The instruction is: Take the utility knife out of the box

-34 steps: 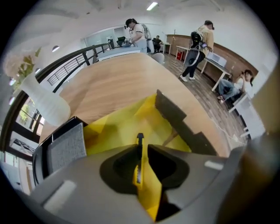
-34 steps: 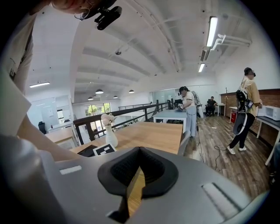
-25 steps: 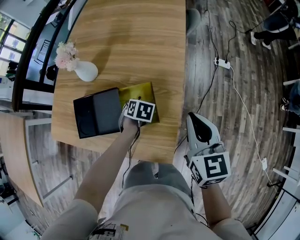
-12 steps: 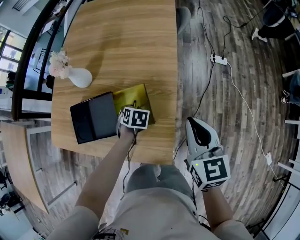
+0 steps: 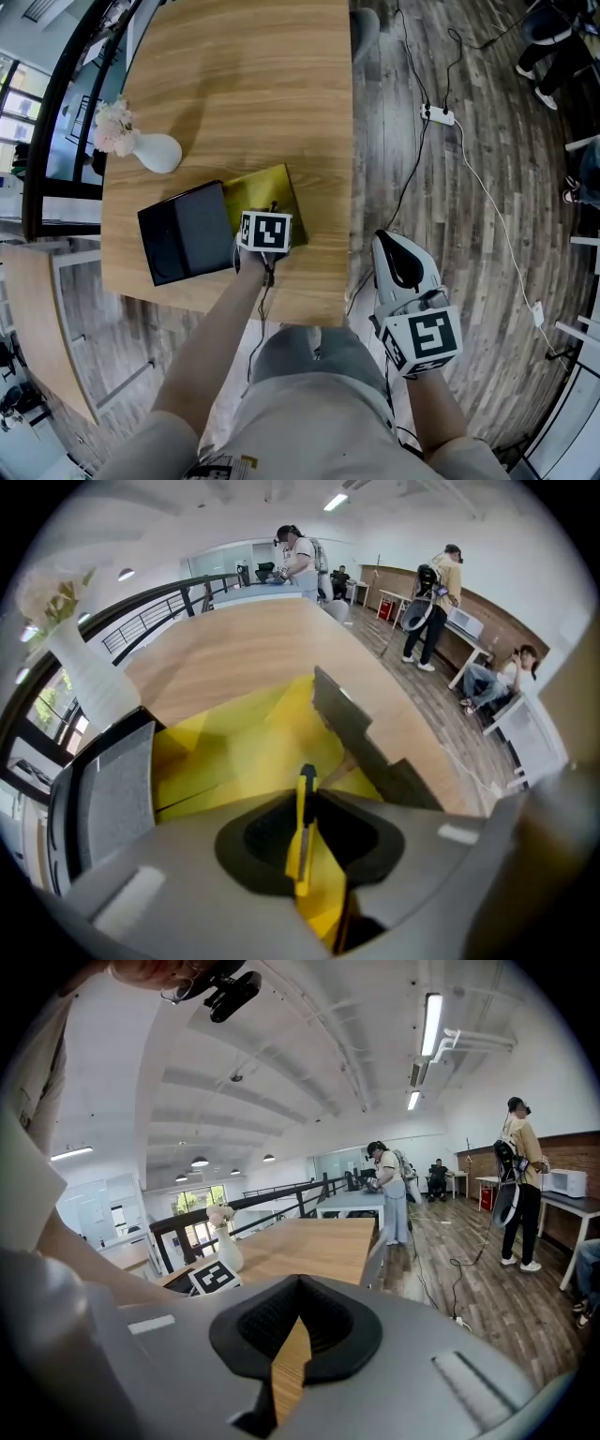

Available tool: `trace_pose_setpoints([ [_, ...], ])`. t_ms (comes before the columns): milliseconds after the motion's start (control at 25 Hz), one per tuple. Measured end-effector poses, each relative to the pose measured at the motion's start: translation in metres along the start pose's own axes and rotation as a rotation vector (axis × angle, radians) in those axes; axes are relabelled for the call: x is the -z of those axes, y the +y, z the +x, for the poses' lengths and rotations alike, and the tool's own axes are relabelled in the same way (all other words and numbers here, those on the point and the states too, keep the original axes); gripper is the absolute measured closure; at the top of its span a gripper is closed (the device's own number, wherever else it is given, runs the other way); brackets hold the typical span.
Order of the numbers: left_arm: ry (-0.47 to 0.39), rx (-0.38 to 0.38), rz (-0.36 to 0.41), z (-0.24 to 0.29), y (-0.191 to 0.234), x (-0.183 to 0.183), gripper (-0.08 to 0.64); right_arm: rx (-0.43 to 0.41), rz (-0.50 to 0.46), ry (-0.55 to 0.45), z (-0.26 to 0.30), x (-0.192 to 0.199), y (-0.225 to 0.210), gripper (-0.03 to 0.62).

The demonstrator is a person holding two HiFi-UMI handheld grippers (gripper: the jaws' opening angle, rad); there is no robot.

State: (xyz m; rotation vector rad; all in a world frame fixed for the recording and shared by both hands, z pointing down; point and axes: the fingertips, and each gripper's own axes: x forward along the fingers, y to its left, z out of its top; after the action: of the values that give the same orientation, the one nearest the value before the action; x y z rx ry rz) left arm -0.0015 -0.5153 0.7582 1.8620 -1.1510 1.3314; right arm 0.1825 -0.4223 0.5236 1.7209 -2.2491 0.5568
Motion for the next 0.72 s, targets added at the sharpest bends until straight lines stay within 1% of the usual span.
trace_pose_setpoints([
  [80,-0.033,-0.001,0.016,-0.011,0.002,-0.005,0.497,0.002,-0.004,-0.005,-0.001,-0.003,0.000,0.591],
  [160,-0.083,0.004,0.021,-0.026,0.002,-0.013,0.499,0.002,-0.011,-0.013,-0.003,-0.008,0.000,0.591],
  [200,-0.111,0.013,0.011,-0.035,0.002,-0.018,0.499,0.000,-0.019,-0.018,-0.004,-0.011,0.001,0.591],
  [320,-0.203,0.043,-0.056,-0.067,0.002,-0.033,0.500,-0.011,-0.046,-0.039,-0.009,-0.023,0.006,0.591],
  [400,-0.274,0.045,-0.071,-0.092,0.003,-0.044,0.500,-0.020,-0.062,-0.055,-0.011,-0.033,0.012,0.591],
  [480,-0.344,0.040,-0.069,-0.118,0.006,-0.054,0.500,-0.020,-0.098,-0.076,-0.013,-0.046,0.018,0.591],
  [600,-0.421,0.036,-0.053,-0.157,0.009,-0.061,0.499,-0.010,-0.156,-0.120,-0.021,-0.068,0.028,0.591],
  [720,-0.504,0.033,-0.019,-0.200,0.010,-0.067,0.500,-0.007,-0.176,-0.164,-0.032,-0.089,0.038,0.591],
])
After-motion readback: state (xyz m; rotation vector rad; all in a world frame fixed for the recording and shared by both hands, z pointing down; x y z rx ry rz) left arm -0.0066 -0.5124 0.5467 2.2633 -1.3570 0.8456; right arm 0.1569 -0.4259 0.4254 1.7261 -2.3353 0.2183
